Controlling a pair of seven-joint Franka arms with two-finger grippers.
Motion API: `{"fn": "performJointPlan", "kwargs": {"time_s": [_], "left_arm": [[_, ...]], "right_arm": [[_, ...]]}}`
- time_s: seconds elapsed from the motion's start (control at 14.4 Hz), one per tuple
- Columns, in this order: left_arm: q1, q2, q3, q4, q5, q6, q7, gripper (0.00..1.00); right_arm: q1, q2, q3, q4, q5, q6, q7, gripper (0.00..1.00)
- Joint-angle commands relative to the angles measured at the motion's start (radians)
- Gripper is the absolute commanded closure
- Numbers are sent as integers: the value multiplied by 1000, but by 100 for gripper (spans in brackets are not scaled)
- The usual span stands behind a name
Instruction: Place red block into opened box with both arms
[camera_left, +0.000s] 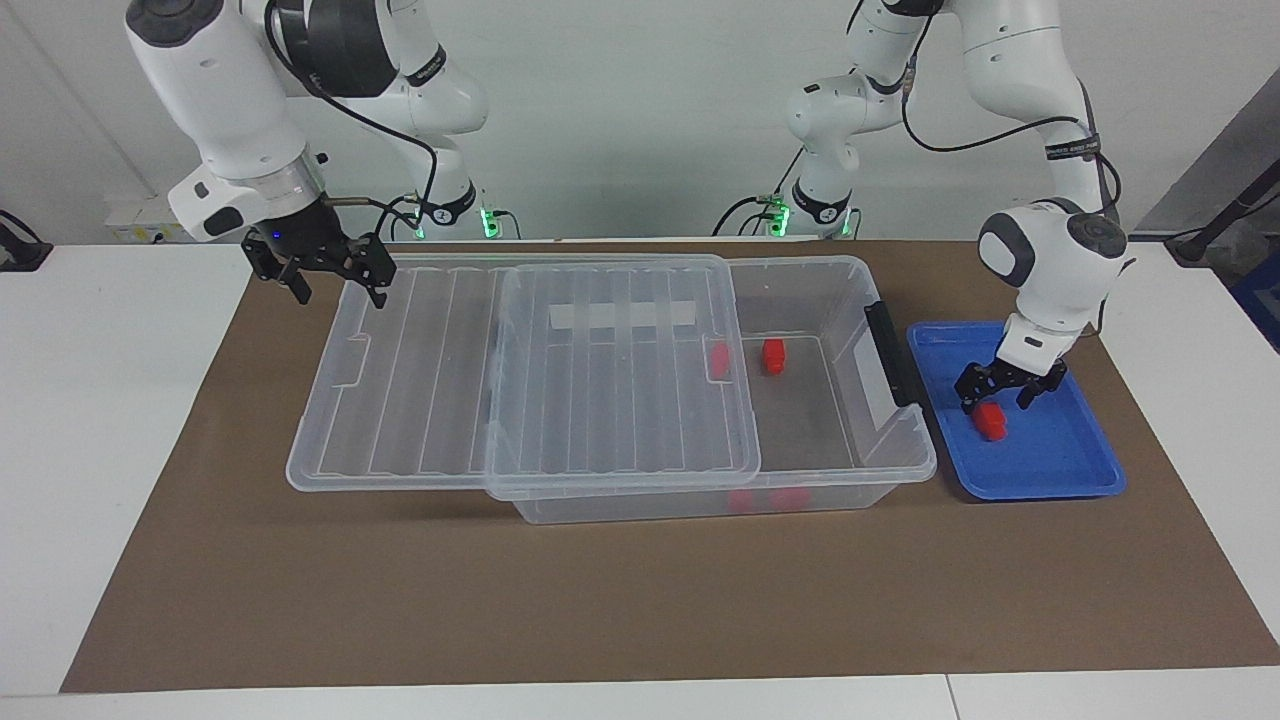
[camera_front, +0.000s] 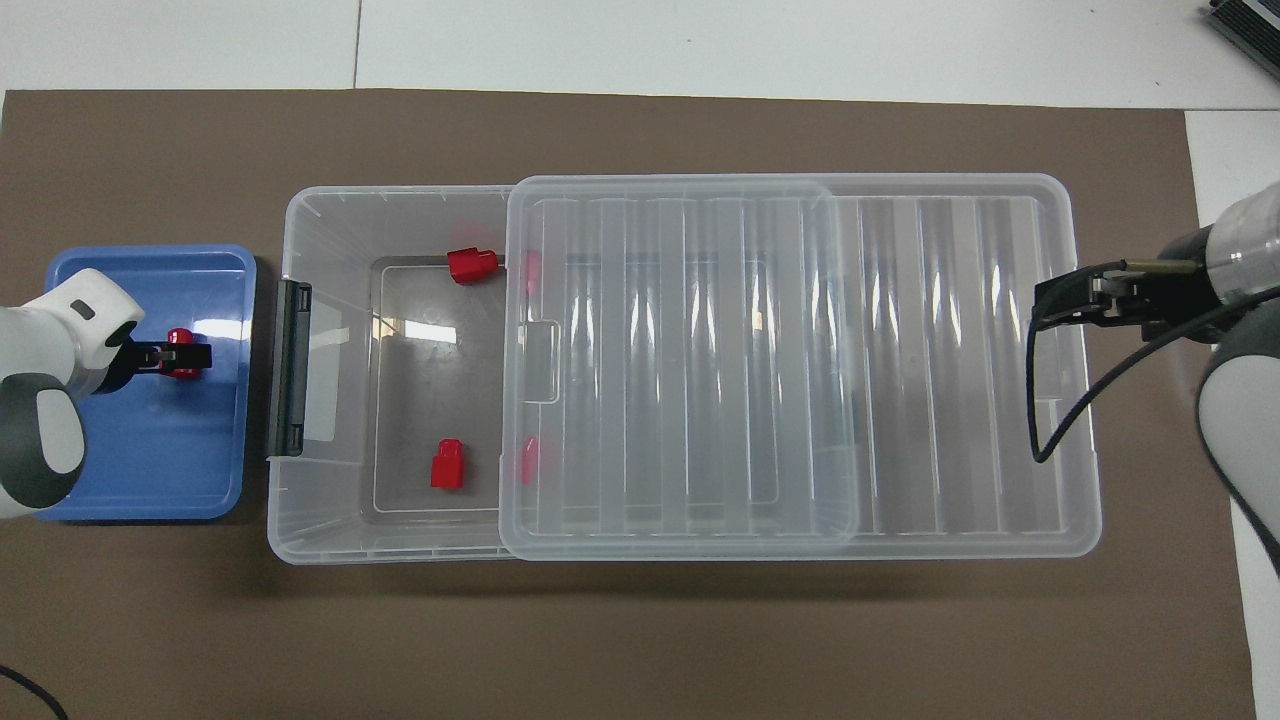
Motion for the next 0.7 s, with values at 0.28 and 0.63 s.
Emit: {"fn": "performJointPlan", "kwargs": {"time_s": [0.28,0.63], "left_arm": [[0,25,2,5,1,38,17,0],[0,42,2,5,1,55,17,0]], "right_arm": [[-30,17,-3,100,-11,-73,8,0],[-40,-4,-3,76,-10,-93,6,0]]}}
